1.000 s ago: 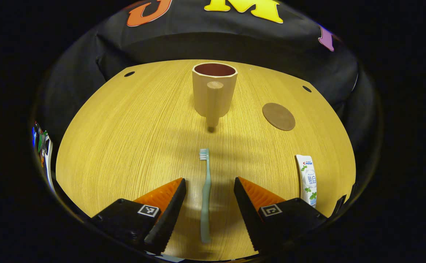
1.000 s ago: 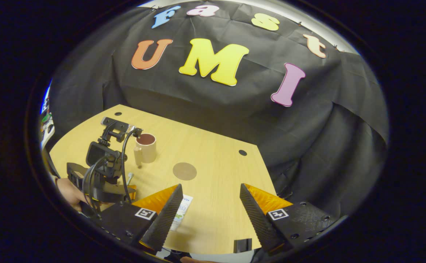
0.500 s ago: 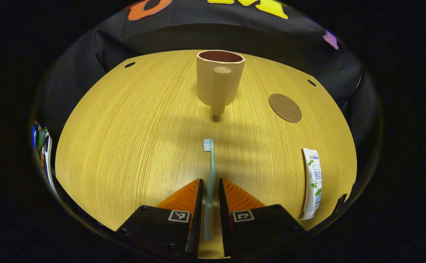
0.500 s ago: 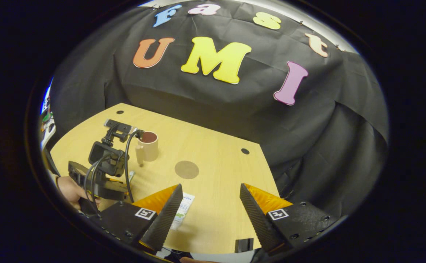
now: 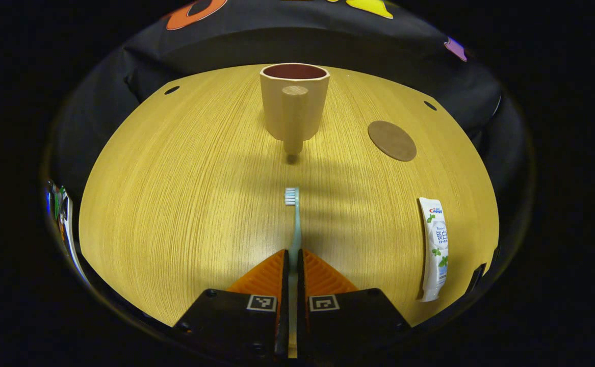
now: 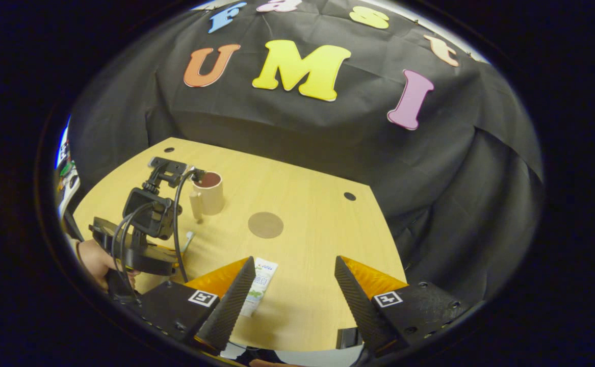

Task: Put the toothbrush and toothpaste on the desktop into the cup, then pick up the cup and place it on the coaster on the desktop.

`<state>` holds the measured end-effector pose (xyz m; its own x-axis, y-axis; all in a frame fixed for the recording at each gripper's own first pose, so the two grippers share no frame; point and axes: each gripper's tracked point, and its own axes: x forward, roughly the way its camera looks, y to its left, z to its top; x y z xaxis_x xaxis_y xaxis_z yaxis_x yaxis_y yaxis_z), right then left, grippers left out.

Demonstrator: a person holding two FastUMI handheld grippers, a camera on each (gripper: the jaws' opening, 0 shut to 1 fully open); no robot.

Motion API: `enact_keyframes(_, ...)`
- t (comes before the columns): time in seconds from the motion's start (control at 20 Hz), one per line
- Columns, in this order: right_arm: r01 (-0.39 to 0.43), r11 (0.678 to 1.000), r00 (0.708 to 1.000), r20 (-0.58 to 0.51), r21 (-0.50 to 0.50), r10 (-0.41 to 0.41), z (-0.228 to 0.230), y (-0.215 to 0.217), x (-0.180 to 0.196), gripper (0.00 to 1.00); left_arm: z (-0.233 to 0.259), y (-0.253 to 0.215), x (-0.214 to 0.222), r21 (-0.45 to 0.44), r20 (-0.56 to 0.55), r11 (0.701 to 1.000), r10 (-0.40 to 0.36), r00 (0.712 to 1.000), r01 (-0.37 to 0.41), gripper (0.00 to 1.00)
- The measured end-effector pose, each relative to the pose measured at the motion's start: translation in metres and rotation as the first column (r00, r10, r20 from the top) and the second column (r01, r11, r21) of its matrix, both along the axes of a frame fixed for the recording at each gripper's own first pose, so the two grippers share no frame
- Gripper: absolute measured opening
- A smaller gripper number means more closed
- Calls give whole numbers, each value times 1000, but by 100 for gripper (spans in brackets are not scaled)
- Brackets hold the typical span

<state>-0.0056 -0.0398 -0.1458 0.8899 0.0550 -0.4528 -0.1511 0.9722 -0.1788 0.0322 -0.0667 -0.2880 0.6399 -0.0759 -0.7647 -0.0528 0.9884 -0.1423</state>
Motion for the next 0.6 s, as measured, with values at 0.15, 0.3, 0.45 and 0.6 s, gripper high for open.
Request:
enact_keyframes(0.15, 5, 999, 996, -87, 33, -2, -27, 1, 10, 95, 1, 0, -4, -18, 4, 1000, 5, 1000, -5, 7)
enact_keyframes(0.3, 18, 996, 981, -195, 85, -1, -62, 3, 26, 95, 16, 6, -11, -23, 45, 1000, 17, 999, -16, 7)
enact_keyframes(0.45, 30, 995, 967, -256, 97, -4, -84, 13, 30, 94, 41, 14, -20, -11, 111, 1000, 30, 993, -29, 7)
enact_keyframes(0.6, 36, 993, 946, -325, 114, 3, -110, 24, 36, 94, 68, 20, -31, -29, 158, 998, 57, 986, -53, 7)
